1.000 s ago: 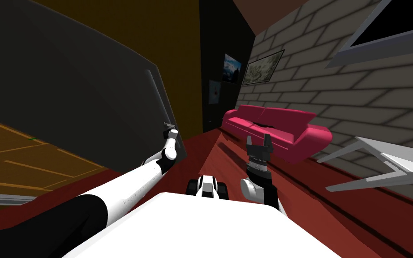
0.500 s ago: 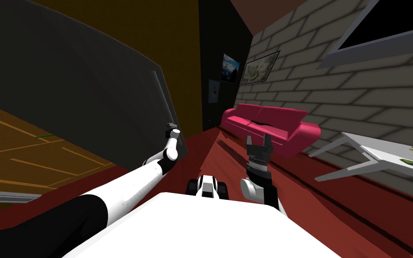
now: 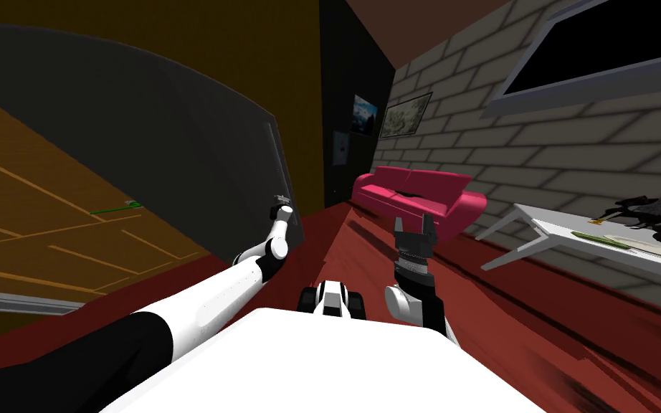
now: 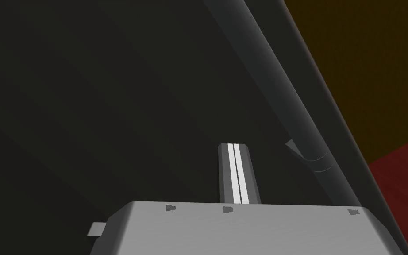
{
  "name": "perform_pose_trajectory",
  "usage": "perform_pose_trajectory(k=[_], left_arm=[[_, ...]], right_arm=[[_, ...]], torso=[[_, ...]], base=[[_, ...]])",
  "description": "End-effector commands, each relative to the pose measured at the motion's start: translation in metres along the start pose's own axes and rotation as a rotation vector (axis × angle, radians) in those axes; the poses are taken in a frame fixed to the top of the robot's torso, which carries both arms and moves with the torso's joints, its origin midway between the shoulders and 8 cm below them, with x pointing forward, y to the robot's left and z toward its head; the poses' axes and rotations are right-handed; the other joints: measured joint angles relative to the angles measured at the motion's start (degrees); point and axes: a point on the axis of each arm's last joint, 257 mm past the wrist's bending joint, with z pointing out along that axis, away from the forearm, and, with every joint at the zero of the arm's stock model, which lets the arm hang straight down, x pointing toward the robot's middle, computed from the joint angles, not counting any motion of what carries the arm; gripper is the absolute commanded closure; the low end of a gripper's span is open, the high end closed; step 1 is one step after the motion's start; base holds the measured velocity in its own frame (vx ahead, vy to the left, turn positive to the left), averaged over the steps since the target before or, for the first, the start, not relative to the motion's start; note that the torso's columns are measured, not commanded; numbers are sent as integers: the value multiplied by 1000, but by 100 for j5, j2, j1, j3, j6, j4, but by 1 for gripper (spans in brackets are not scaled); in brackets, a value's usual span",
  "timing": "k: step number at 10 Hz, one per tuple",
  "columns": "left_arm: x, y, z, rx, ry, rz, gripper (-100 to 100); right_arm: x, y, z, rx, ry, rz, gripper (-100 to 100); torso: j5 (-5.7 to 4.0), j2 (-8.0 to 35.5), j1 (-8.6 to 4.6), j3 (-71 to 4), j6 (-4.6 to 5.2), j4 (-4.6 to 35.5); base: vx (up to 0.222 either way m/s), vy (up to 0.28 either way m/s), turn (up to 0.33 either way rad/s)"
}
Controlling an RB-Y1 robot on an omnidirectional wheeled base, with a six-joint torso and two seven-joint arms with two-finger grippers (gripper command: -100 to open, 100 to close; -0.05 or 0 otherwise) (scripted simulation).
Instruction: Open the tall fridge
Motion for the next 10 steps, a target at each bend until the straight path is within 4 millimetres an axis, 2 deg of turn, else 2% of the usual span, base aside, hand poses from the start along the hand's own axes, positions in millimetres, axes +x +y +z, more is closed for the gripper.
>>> perform_pose_trajectory(k=[1, 2, 3, 4, 5, 6, 10], left_arm=[[25, 34, -8, -65, 46, -8, 100], [35, 46, -12, -90, 63, -10, 100], [35, 46, -12, -90, 63, -10, 100], [45, 58, -16, -114, 81, -12, 100], [38, 51, -15, -102, 72, -9, 100], [38, 49, -13, -101, 71, -12, -100], [37, 42, -9, -96, 66, -13, -100]], right_arm=[[0, 0, 0, 0, 0, 0, 0], [0, 0, 0, 0, 0, 0, 0], [0, 0, 0, 0, 0, 0, 0], [0, 0, 0, 0, 0, 0, 0], [0, 0, 0, 0, 0, 0, 0], [0, 0, 0, 0, 0, 0, 0], [0, 0, 0, 1, 0, -1, 0]], torso=[[-5, 17, -20, 13, 1, 6], [-6, 17, -12, 13, 0, 8], [-2, 12, -6, 10, -1, 6], [-2, -34, -2, -17, -3, -5], [1, -51, 4, -30, -1, -14], [-4, -70, -18, -41, -1, -18], [-2, -10, -6, -5, 0, -2]], base=[[-389, 86, -94], [-410, 94, -84], [-283, 92, -26], [-225, 115, -46], [-111, 56, -21], [91, 50, -8], [200, 51, -9]])
